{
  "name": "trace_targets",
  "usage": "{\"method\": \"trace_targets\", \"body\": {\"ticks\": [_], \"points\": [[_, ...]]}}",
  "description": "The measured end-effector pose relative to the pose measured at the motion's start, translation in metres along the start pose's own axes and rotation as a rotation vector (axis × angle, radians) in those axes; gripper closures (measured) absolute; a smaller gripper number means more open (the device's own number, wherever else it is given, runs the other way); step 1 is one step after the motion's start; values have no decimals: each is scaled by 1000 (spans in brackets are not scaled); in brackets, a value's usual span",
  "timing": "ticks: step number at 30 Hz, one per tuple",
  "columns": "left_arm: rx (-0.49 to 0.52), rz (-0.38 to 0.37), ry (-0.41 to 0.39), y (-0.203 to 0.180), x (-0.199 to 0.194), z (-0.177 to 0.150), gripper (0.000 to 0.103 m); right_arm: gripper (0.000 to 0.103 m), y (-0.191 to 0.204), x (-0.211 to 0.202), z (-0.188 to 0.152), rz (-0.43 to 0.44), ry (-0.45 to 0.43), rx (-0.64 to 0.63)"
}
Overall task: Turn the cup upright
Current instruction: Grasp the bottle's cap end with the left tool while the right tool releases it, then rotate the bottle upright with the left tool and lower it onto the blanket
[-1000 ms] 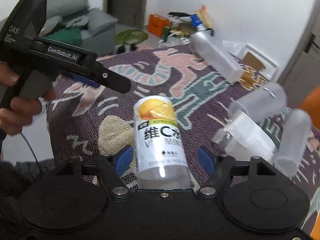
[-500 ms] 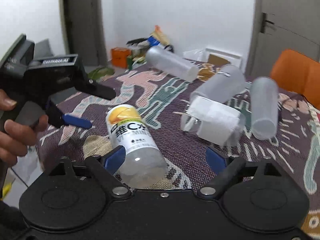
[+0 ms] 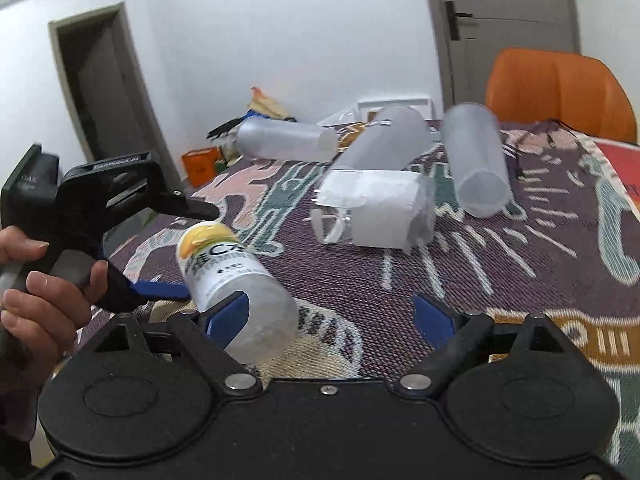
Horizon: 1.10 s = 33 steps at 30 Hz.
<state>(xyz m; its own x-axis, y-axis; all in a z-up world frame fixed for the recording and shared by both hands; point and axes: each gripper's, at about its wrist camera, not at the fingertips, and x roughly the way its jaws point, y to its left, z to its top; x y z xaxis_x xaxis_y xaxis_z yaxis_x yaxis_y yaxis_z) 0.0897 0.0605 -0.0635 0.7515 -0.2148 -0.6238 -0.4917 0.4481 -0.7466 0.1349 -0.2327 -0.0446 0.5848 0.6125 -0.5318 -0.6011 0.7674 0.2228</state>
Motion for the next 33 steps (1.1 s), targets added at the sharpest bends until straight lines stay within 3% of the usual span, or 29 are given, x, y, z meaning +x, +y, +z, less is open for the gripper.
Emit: {"method": "trace_targets", "body": {"ticks": [12,14,16,21,33], "points": [[-72,37,-80,-9,10,-6,16,13,-20,-3,-22,-13,3,77],[-84,43,-86,-8,11,-5,22,13,-22,-3,-25,-14,8,87],[-97,51,-74,-6,14,-4,40,13,-25,-3,-28,-12,14,103],[-89,48,-75,-5,9,-3,41,13,-26,-5,-31,-5,7,119],[176,2,-223,-31,-38,-8,43,13,-18,-17,-33,3,-29,125]]}}
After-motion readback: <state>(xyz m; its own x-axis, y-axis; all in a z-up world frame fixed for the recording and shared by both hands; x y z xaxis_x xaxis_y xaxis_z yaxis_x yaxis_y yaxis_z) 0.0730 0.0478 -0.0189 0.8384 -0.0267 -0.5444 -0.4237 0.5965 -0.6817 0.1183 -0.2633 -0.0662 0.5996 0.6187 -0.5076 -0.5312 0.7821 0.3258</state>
